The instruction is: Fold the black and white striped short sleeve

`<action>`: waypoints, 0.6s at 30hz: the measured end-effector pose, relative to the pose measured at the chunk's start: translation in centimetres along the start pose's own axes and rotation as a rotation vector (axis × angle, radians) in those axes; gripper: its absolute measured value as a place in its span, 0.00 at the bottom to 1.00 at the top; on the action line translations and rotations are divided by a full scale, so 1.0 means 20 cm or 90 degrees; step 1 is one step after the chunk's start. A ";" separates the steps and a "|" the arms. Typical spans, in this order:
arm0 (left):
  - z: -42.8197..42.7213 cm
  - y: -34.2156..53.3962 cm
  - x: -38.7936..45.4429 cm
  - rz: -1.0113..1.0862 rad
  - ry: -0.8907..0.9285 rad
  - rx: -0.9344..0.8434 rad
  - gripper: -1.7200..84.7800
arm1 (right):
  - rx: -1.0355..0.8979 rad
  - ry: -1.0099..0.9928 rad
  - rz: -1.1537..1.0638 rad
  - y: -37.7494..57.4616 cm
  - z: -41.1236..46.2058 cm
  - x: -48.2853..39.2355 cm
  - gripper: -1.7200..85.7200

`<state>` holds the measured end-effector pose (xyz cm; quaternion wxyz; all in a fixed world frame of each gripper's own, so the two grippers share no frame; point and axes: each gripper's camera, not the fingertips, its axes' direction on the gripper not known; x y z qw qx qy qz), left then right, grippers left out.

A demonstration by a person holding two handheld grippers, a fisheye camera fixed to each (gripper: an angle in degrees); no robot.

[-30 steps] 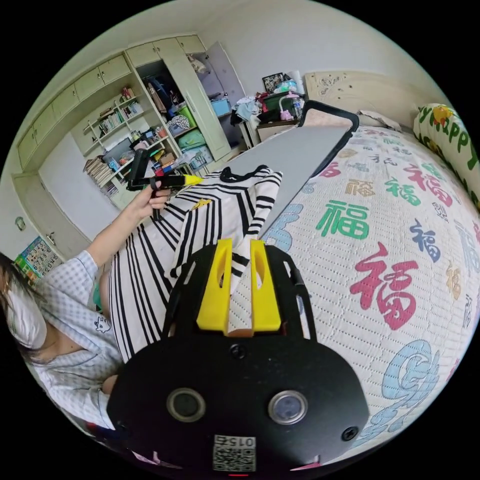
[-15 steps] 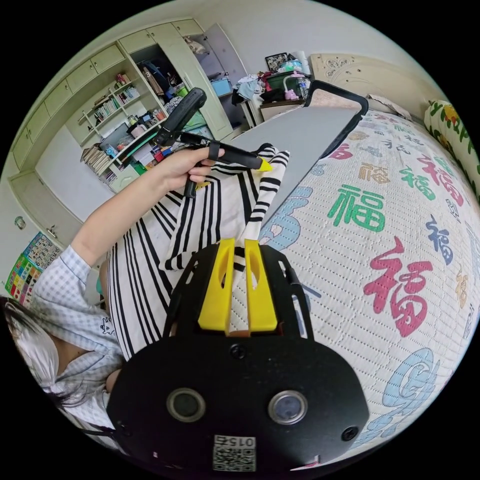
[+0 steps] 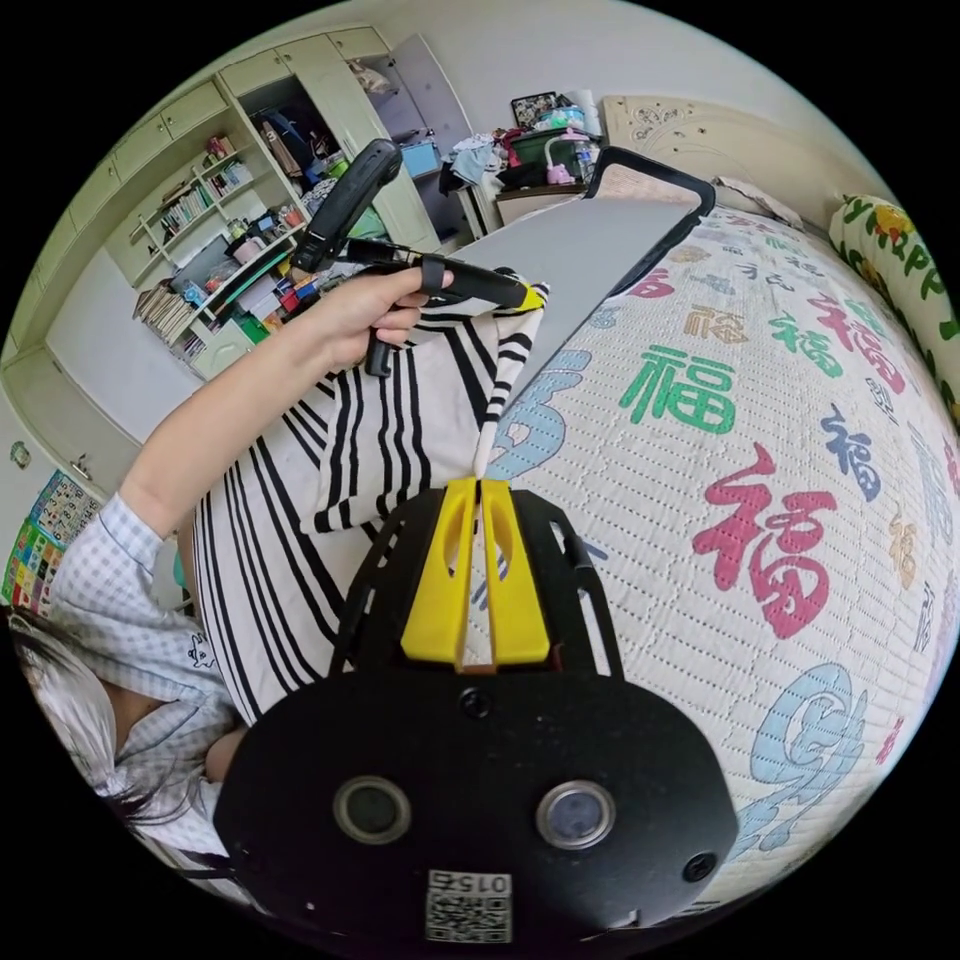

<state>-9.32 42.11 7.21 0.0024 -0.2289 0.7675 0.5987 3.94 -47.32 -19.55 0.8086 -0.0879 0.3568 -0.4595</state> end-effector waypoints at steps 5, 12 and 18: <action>-0.04 0.07 -0.13 -0.058 0.023 -0.013 0.12 | 0.011 0.004 0.022 0.01 -0.01 0.01 0.07; -0.02 0.14 -0.25 -0.059 0.077 -0.021 0.09 | 0.047 -0.058 0.017 0.02 -0.05 -0.01 0.09; 0.03 0.09 -0.13 -0.038 0.078 0.007 0.03 | -0.014 -0.027 0.006 0.01 0.03 -0.06 0.02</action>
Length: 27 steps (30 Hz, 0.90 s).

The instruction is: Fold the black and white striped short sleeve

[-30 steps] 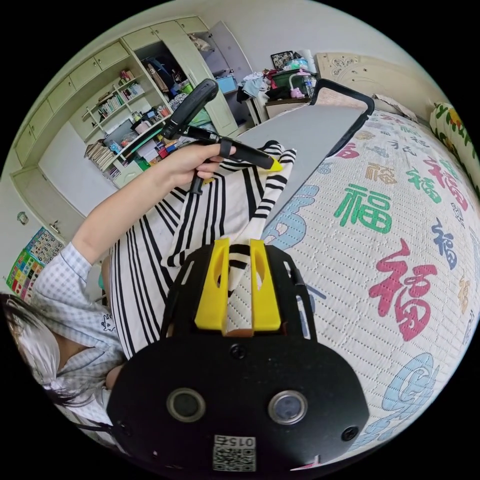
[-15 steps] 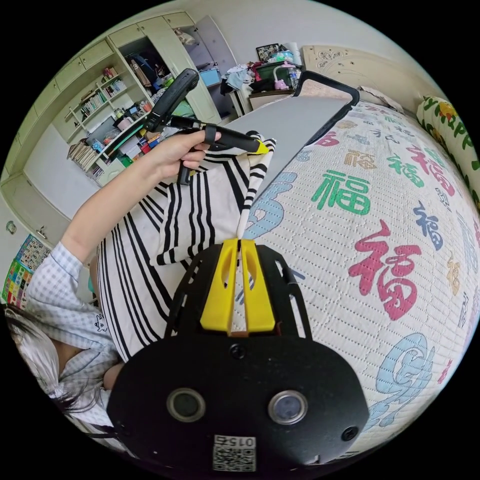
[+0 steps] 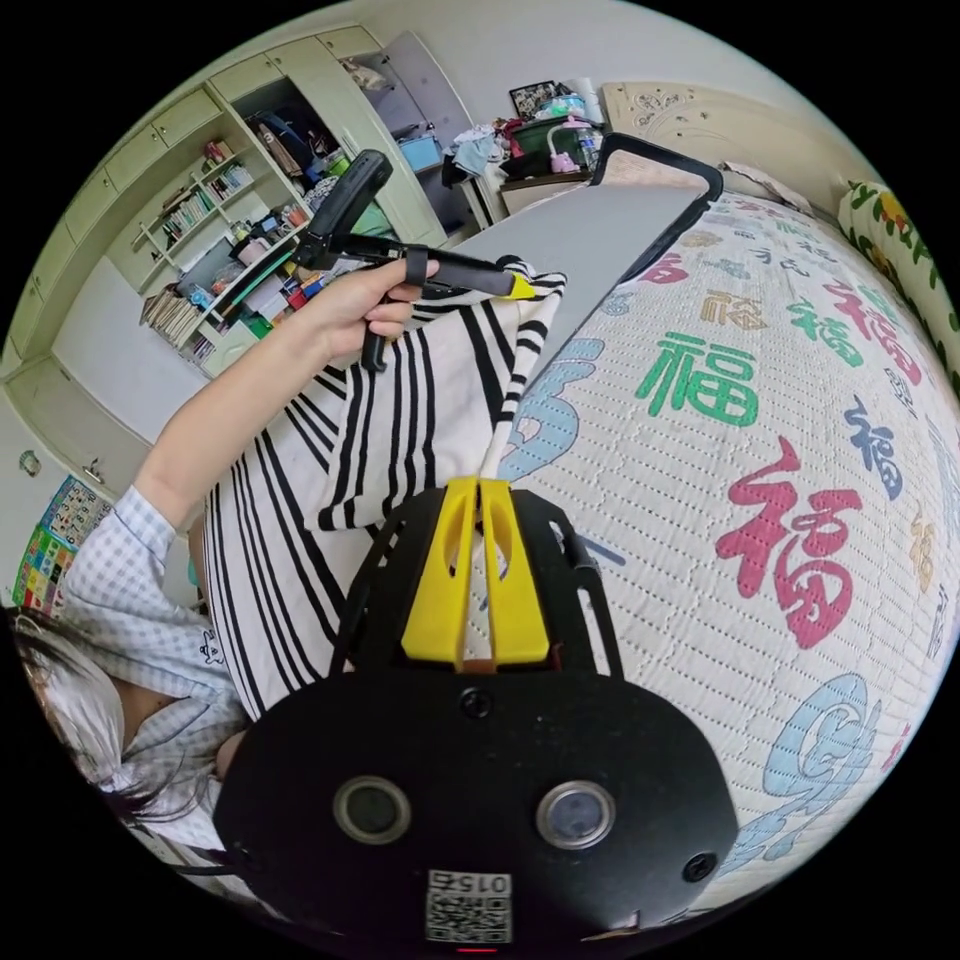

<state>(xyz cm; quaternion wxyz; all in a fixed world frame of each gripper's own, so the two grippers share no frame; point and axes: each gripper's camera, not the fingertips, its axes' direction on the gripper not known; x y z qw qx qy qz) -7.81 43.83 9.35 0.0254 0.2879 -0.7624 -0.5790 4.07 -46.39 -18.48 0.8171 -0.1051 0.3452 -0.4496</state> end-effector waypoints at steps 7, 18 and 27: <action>0.11 -0.07 0.18 0.039 -0.083 0.000 0.04 | 0.006 0.048 0.035 0.04 -0.02 -0.02 0.01; -0.48 0.32 0.04 0.058 0.070 0.105 0.09 | 0.122 0.059 -0.043 0.09 -0.19 -0.29 0.04; -0.44 0.74 -0.06 0.077 -0.049 0.026 0.12 | -0.115 0.108 -0.337 0.00 0.18 -0.90 0.11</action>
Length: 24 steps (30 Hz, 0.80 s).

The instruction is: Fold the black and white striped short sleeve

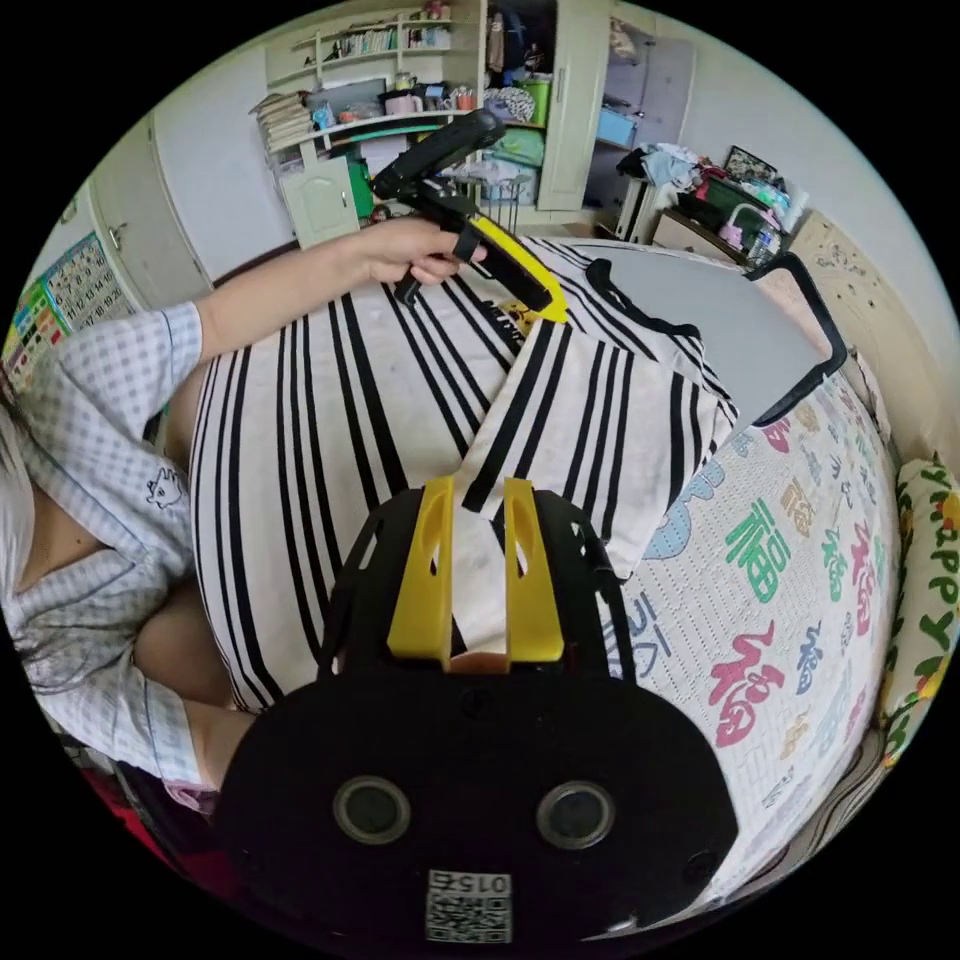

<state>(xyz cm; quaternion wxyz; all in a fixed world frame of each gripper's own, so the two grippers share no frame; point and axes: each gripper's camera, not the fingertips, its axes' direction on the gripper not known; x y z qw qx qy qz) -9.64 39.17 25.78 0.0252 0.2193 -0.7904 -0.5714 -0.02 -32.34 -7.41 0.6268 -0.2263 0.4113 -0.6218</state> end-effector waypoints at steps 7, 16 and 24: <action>0.07 -0.04 0.07 0.028 0.006 -0.040 0.10 | -0.037 0.001 -0.004 -0.10 0.06 -0.10 0.04; 0.03 -0.07 0.14 0.041 -0.004 -0.012 0.03 | -0.028 0.000 -0.009 -0.17 0.07 -0.16 0.01; 0.04 -0.13 0.16 0.028 0.011 -0.041 0.02 | -0.038 -0.017 0.003 -0.21 0.11 -0.19 0.01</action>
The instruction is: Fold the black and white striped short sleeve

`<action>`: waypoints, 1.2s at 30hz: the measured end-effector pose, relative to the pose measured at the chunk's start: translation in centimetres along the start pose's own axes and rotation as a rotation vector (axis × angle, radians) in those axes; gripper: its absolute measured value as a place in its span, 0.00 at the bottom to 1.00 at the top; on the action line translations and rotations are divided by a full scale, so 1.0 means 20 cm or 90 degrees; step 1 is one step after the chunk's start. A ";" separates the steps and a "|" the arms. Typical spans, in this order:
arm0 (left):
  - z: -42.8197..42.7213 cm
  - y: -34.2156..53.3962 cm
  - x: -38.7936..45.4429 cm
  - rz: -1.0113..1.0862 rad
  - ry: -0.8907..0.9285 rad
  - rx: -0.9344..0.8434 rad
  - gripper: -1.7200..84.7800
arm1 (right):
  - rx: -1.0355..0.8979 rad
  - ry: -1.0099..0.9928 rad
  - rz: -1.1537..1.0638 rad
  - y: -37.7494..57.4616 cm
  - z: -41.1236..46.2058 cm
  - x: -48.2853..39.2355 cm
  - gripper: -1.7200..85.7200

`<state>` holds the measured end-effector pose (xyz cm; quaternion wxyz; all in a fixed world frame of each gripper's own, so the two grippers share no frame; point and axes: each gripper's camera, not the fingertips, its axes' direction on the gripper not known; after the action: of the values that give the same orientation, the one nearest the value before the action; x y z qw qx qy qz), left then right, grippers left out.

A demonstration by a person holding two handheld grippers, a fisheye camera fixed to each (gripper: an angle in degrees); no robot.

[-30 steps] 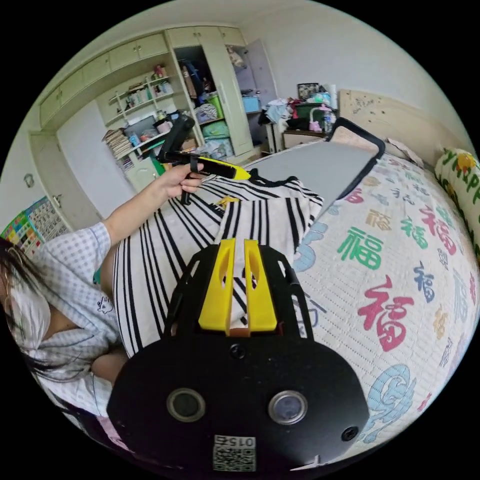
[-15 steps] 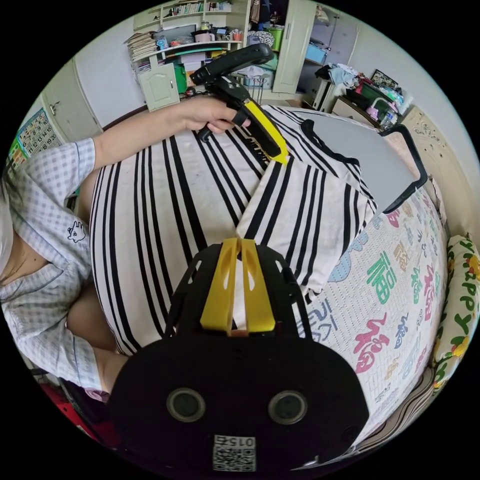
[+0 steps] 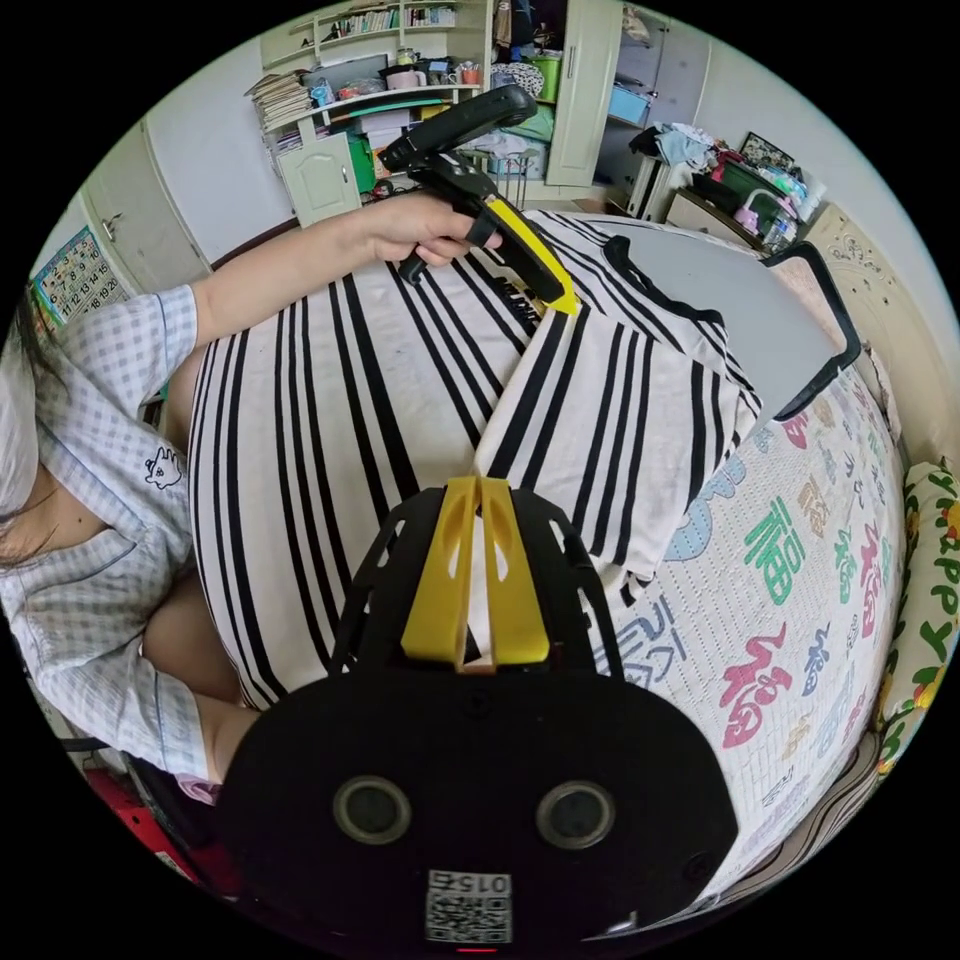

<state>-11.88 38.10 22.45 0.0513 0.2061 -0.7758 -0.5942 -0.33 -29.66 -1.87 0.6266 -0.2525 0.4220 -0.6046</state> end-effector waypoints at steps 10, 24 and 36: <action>-0.02 -0.09 0.09 0.019 -0.013 -0.014 0.02 | -0.017 0.031 -0.007 -0.09 0.03 -0.09 0.01; -0.14 -0.23 0.10 -0.001 0.026 -0.015 0.02 | -0.027 0.057 -0.017 -0.20 0.08 -0.19 0.01; -0.31 -0.34 0.08 -0.004 0.034 -0.014 0.02 | -0.030 0.053 -0.022 -0.31 0.13 -0.25 0.03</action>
<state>-9.65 30.51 17.57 0.0720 0.2239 -0.7668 -0.5973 -1.01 -26.26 5.72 0.5918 -0.2493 0.4576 -0.6150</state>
